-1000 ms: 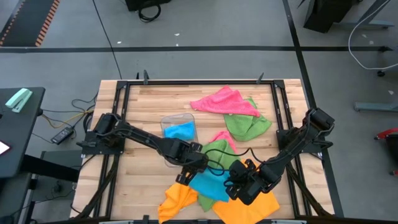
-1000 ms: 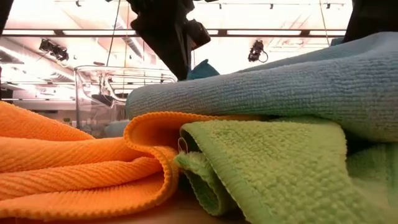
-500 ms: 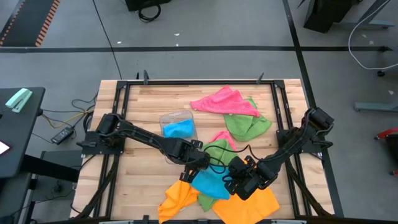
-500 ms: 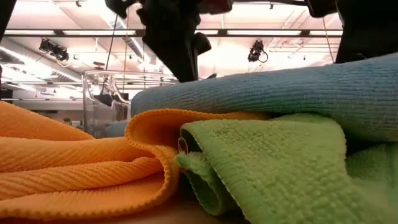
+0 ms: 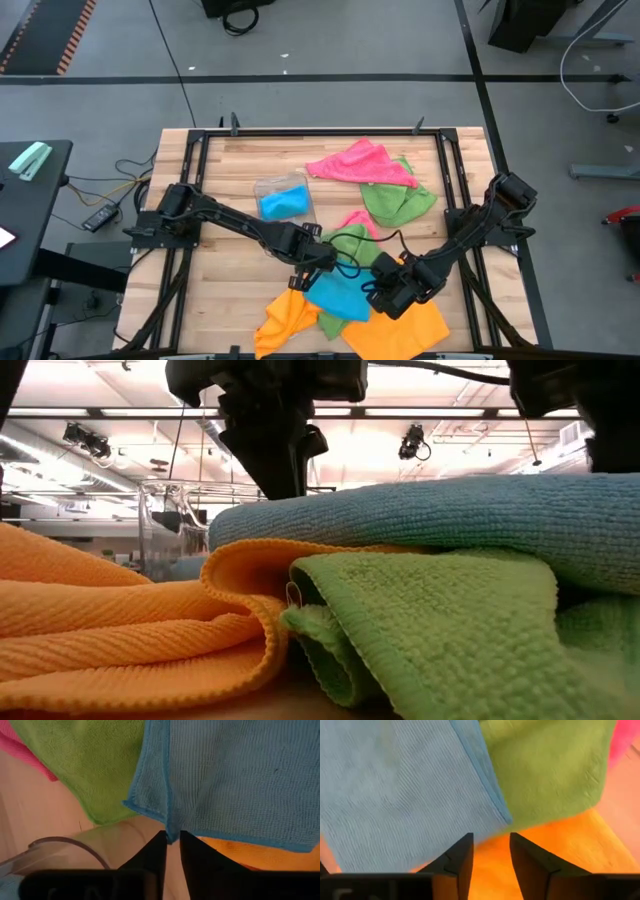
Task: Fold microfiber towels
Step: Fold the blue towel
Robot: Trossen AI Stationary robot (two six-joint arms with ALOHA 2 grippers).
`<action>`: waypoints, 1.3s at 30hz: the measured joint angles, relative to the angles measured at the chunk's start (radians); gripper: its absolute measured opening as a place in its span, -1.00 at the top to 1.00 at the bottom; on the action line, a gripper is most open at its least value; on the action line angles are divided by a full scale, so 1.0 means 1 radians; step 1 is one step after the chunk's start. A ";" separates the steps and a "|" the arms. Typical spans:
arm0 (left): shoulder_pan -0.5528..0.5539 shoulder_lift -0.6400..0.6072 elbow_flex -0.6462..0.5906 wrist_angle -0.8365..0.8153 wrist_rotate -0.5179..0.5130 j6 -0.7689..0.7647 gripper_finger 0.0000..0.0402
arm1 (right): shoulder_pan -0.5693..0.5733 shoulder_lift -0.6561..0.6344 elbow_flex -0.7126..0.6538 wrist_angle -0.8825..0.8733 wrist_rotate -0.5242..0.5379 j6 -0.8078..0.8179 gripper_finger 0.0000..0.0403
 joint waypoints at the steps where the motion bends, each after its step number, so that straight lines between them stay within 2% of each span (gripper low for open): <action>1: -0.002 0.000 0.000 0.000 0.000 -0.003 0.63 | 0.004 0.000 0.000 -0.008 -0.003 0.001 0.30; 9: -0.007 -0.012 0.000 -0.082 0.001 -0.079 0.17 | 0.030 -0.010 0.001 -0.065 -0.021 0.041 0.12; 13: -0.028 -0.058 0.000 -0.097 0.001 -0.097 0.05 | 0.068 -0.010 0.022 -0.061 0.005 0.041 0.05; 18: -0.063 -0.125 0.001 -0.094 0.011 -0.128 0.07 | 0.133 -0.011 0.044 -0.012 0.088 -0.001 0.06; 23: -0.107 -0.174 0.001 -0.077 0.040 -0.186 0.19 | 0.165 -0.011 0.100 0.012 0.095 -0.147 0.18; 28: -0.169 -0.183 0.001 0.027 0.056 -0.220 0.29 | 0.154 -0.011 0.176 0.015 0.109 -0.254 0.24; 34: -0.227 -0.182 0.001 0.197 0.018 -0.343 0.30 | 0.127 -0.010 0.244 0.015 0.128 -0.199 0.23; 39: -0.268 -0.182 0.001 0.302 -0.060 -0.434 0.18 | 0.124 -0.010 0.295 0.012 0.041 -0.161 0.23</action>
